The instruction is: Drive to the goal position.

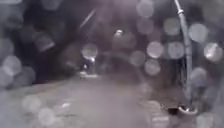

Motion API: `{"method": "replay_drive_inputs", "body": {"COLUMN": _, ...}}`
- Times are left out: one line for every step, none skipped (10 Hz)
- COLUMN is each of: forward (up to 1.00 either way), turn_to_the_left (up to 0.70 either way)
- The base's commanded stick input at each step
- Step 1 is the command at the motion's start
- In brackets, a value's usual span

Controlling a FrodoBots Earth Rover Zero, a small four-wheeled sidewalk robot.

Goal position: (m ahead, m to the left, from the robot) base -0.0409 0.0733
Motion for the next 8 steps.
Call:
{"method": "replay_drive_inputs", "body": {"forward": 0.0, "turn_to_the_left": 0.0}}
{"method": "replay_drive_inputs", "body": {"forward": 0.0, "turn_to_the_left": 0.13}}
{"method": "replay_drive_inputs", "body": {"forward": 0.0, "turn_to_the_left": 0.45}}
{"method": "replay_drive_inputs", "body": {"forward": 0.0, "turn_to_the_left": 0.45}}
{"method": "replay_drive_inputs", "body": {"forward": 0.0, "turn_to_the_left": 0.45}}
{"method": "replay_drive_inputs", "body": {"forward": 0.0, "turn_to_the_left": 0.45}}
{"method": "replay_drive_inputs", "body": {"forward": 0.0, "turn_to_the_left": 0.45}}
{"method": "replay_drive_inputs", "body": {"forward": 0.0, "turn_to_the_left": 0.45}}
